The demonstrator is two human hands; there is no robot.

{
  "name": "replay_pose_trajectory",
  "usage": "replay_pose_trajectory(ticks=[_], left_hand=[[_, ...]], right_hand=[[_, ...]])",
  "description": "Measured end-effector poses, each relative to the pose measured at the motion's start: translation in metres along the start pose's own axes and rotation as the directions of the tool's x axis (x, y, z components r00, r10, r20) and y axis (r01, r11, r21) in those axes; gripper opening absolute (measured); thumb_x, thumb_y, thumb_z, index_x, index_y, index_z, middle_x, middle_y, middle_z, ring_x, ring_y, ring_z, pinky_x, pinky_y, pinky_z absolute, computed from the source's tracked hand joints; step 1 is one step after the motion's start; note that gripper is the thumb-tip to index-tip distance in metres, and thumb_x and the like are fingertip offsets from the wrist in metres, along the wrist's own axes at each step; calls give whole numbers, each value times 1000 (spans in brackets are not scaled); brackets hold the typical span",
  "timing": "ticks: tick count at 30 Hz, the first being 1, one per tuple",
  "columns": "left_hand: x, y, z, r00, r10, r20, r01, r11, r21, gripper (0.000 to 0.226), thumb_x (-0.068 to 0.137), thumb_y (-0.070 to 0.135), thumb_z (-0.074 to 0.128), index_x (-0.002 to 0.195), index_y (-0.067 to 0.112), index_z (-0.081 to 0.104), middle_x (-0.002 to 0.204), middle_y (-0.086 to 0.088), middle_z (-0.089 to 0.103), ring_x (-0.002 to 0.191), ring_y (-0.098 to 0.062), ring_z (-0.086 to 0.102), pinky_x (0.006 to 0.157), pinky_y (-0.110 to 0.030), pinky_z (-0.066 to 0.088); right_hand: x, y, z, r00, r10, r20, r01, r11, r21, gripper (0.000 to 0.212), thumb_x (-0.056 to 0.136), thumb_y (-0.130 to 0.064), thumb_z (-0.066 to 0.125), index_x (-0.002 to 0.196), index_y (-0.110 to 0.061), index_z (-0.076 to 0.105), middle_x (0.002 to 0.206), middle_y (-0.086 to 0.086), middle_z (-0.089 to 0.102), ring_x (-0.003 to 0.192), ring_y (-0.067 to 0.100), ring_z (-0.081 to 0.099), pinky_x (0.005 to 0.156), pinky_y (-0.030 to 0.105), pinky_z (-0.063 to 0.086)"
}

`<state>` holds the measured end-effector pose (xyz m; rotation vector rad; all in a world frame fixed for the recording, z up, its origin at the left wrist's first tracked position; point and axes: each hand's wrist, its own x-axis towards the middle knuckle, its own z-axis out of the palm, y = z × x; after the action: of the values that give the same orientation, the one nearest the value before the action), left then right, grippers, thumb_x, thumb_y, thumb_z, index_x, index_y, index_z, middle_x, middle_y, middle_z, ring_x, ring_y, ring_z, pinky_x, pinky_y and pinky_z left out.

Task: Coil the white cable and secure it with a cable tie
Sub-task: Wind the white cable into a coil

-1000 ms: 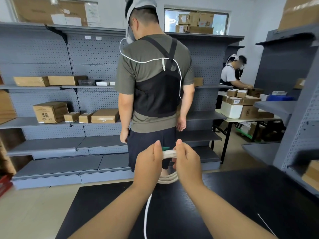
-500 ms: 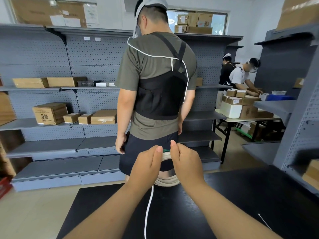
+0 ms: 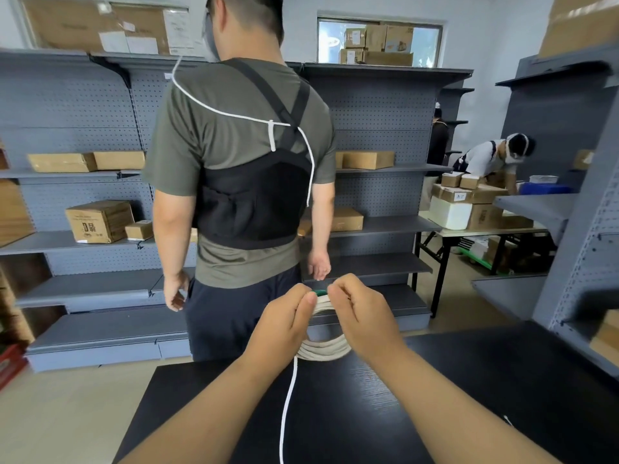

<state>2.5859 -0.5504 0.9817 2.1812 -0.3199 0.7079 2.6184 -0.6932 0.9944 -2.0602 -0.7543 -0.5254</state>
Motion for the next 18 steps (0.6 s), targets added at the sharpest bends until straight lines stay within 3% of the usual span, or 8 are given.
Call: replay_pose_trajectory(ticks=[2,5,8,11,13,14,16,18], left_hand=[[1,-1,-2,998,-30,-46,28,999,-35,34,97,33,32,63,28,37,55,7,42,54,-5,40,53,-19,32],[4,-3,-5,996,-53,-65,50,998,-40,36,98,27,35,62,28,39,55,9,42,54,-3,42,53,-17,32],[5,-5,-6,998,-50,-29,50,999,-19,35,97,31,33,63,27,41,57,9,43,56,-5,41,56,-23,33],[5,-8,-6,1000,-20,7,20,1000,15,37,98,37,30,75,23,55,64,7,51,61,-8,48,60,-26,38],[7,-9,-8,1000,5,29,-7,998,69,50,96,46,24,86,14,60,67,2,55,63,-13,52,62,-30,41],[7,-9,-9,999,14,39,-17,996,87,54,95,49,22,85,11,59,65,1,54,62,-15,53,62,-33,42],[9,-9,-13,998,41,51,-46,992,114,51,95,48,22,75,14,53,59,3,49,60,-16,51,62,-35,42],[11,-7,-15,997,56,56,-63,988,140,43,95,44,24,67,21,47,56,4,48,59,-14,51,63,-36,42]], right_hand=[[0,4,-6,989,-19,145,24,999,-30,35,84,-55,44,102,-25,51,74,-18,49,69,3,49,65,24,41],[2,8,-12,959,-25,283,48,996,-75,51,88,-42,55,132,-26,36,96,-14,51,86,6,51,80,25,42],[6,5,-18,933,-71,354,130,981,-145,56,92,-33,51,142,-27,26,120,-8,53,106,13,53,89,25,39],[9,5,-18,923,-88,375,218,922,-319,53,96,-32,43,145,-28,23,143,-6,44,122,19,50,96,33,42],[10,7,-15,925,-168,340,317,834,-451,51,96,-33,41,144,-26,25,134,1,53,107,24,61,83,40,51],[9,10,-13,914,-245,323,385,775,-502,50,94,-32,45,141,-23,29,120,4,62,90,24,67,68,38,55],[7,12,-10,896,-335,293,445,699,-560,56,81,-28,65,129,-20,38,84,2,68,52,18,63,39,26,47],[7,14,-7,886,-381,266,461,653,-601,62,67,-23,79,117,-18,44,67,-3,60,39,13,52,31,21,37]])
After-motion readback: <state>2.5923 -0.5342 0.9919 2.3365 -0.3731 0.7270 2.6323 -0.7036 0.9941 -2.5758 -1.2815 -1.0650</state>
